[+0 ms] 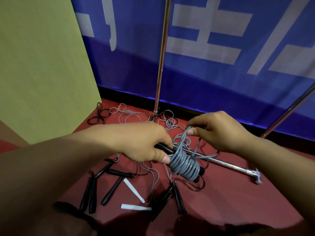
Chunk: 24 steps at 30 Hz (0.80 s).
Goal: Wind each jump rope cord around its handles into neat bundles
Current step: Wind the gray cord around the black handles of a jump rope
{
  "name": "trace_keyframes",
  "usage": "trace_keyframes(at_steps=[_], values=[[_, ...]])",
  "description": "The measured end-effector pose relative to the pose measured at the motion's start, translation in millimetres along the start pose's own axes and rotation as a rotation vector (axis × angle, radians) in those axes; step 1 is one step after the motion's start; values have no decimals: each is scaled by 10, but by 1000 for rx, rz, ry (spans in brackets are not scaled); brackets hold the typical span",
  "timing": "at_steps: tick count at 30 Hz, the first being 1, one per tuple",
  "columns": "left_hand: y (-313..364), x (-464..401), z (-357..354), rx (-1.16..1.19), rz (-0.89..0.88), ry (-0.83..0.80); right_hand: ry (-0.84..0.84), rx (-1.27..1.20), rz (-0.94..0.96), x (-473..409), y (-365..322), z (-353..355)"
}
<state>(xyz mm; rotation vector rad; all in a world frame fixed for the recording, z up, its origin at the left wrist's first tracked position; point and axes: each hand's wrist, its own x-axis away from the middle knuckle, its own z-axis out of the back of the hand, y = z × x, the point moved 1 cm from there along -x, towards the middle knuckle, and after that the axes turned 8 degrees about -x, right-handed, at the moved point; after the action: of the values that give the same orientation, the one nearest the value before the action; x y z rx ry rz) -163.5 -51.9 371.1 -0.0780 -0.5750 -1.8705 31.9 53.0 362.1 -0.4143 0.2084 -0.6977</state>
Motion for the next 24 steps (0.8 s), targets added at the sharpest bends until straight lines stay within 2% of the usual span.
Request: trace_keyframes(at_steps=[5,10,12,14,16,17,18,19,21,24], values=[[47,87,60,372,-96,-104,-42,-1,131,-40,10,31],[52,176,119,652,-168,-66,-20,-116,202,-73,-110,61],[43,180,108,773,-183,-24,-4,-115,228,-61,-22,32],[24,158,83,882,-173,39,-37,-87,152,-4,69,-50],[20,134,56,990,-163,87,-68,-250,3,-34,13,-82],[23,123,54,1045,-155,114,13,-239,101,-50,-9,5],[21,112,46,1093,-143,138,18,-264,147,-26,-89,-24],[16,98,50,1122,-114,163,-47,-346,136,-9,-206,-70],[0,78,63,1132,-59,225,98,-240,184,-8,-237,-162],[-18,58,70,1086,15,321,-44,-271,119,-1,-245,-289]])
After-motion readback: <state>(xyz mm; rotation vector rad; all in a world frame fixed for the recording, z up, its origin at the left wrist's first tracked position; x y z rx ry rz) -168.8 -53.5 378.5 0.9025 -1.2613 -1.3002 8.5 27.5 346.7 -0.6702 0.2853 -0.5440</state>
